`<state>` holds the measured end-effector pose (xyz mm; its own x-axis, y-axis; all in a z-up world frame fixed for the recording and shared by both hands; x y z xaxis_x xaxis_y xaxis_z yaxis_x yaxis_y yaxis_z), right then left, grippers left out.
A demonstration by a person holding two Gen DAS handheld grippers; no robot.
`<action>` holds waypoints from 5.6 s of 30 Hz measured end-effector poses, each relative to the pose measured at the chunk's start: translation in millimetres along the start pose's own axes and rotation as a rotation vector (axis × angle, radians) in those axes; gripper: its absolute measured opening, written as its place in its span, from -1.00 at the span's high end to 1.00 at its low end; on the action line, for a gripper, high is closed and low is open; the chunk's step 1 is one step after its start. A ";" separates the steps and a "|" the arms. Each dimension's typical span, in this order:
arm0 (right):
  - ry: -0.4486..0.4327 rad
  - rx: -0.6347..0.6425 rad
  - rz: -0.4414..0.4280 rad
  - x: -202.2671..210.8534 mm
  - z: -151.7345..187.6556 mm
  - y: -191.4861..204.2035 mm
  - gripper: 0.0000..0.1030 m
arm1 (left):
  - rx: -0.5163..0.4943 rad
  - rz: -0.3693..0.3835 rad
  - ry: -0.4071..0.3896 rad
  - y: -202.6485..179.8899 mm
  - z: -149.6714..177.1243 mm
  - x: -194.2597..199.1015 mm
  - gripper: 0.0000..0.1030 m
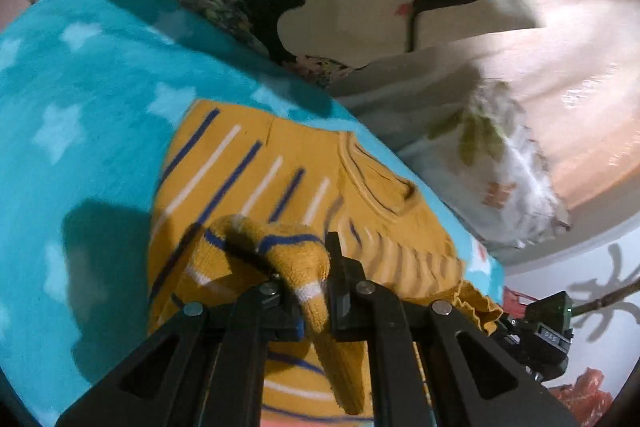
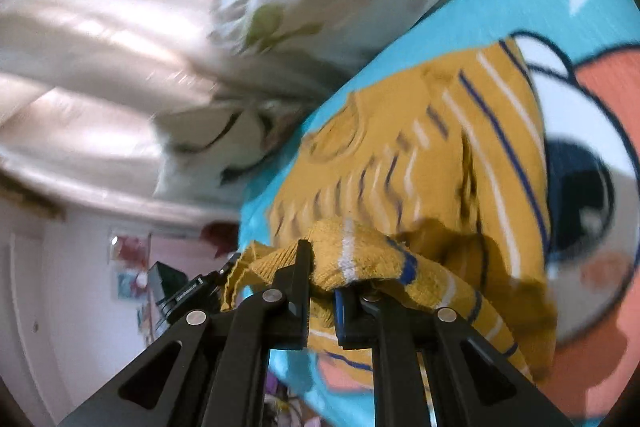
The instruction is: Fold small clothes
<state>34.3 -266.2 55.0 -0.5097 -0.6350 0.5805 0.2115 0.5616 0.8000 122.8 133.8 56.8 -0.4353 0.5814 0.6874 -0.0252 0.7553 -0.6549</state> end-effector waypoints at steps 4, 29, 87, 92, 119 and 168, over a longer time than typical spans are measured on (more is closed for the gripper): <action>-0.008 -0.080 0.047 -25.0 -34.0 -21.5 0.75 | 0.065 0.031 0.046 15.0 -18.6 -30.6 0.85; -0.004 0.316 0.325 -83.4 -63.1 62.7 -0.19 | -0.205 -0.212 0.031 22.6 -10.6 3.2 -0.36; -0.193 0.467 0.678 6.9 -27.4 2.6 0.51 | -0.116 -0.461 -0.045 43.4 132.7 109.9 0.03; -0.138 0.506 0.543 -8.2 -1.9 18.5 0.46 | -0.091 -0.464 -0.021 51.2 151.5 110.5 0.01; 0.003 1.196 0.630 -239.0 230.1 158.0 -0.29 | -0.371 0.012 0.311 22.4 -33.1 -59.8 -0.52; -0.201 0.405 0.448 79.2 12.9 -40.5 0.18 | -0.372 -0.120 0.134 -145.5 103.2 -58.5 0.16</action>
<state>-25.4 -332.4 66.7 -0.6000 -0.2021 0.7741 0.1284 0.9307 0.3425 59.1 -41.4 79.5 -0.3278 0.4982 0.8027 0.2692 0.8637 -0.4261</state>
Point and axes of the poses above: each gripper's, at about its wrist camera, not at the fingertips, and x roughly against the way its jaws point, y to its left, z to its underside, the point moved 3 cm from there along -x, roughly the way its jaws point, and after that the axes turned 6 degrees about z, right-handed, at the moved point
